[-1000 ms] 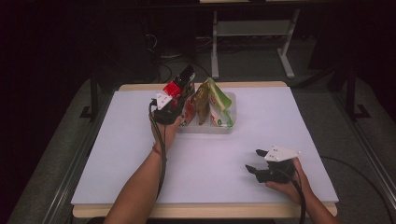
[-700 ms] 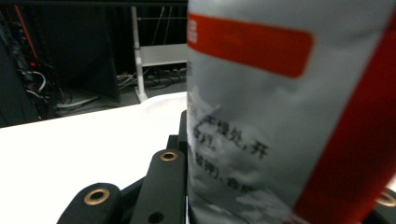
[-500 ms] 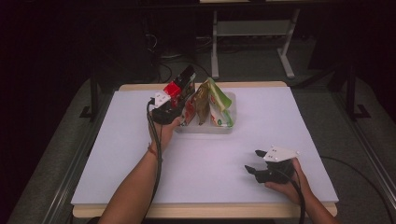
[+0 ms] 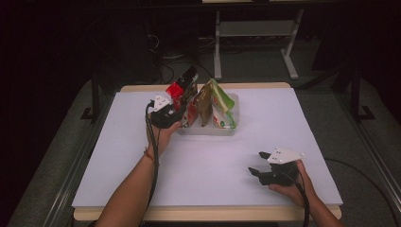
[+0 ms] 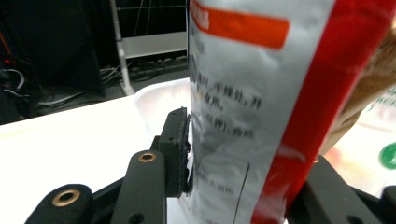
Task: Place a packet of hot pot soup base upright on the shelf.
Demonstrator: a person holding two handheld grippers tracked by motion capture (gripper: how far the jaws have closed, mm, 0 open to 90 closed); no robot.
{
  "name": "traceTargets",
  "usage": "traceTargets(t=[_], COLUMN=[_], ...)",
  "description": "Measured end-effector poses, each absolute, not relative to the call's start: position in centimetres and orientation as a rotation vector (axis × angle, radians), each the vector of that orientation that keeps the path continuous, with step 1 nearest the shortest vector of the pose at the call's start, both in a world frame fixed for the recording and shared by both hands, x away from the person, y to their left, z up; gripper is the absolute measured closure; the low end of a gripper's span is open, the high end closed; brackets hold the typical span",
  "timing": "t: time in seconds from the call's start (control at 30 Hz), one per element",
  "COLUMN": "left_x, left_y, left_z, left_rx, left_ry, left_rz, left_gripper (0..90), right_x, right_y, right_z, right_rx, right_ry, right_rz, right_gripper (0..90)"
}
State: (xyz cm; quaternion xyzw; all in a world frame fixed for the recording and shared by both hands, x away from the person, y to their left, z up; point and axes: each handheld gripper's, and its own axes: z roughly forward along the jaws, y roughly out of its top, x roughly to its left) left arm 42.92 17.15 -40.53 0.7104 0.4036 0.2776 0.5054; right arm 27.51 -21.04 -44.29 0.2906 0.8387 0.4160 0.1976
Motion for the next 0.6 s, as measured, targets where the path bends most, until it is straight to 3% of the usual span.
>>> traceTargets(t=[0.6], left_x=[41.6], left_y=[17.5], left_z=[-40.2], left_rx=[1.793], left_ry=[0.896], left_rz=[0.704], left_gripper=[56.9], right_x=[27.5], right_y=[-21.0], right_z=[-44.2], right_rx=[0.804], right_ry=[2.347], right_rz=[1.164], right_gripper=[30.8])
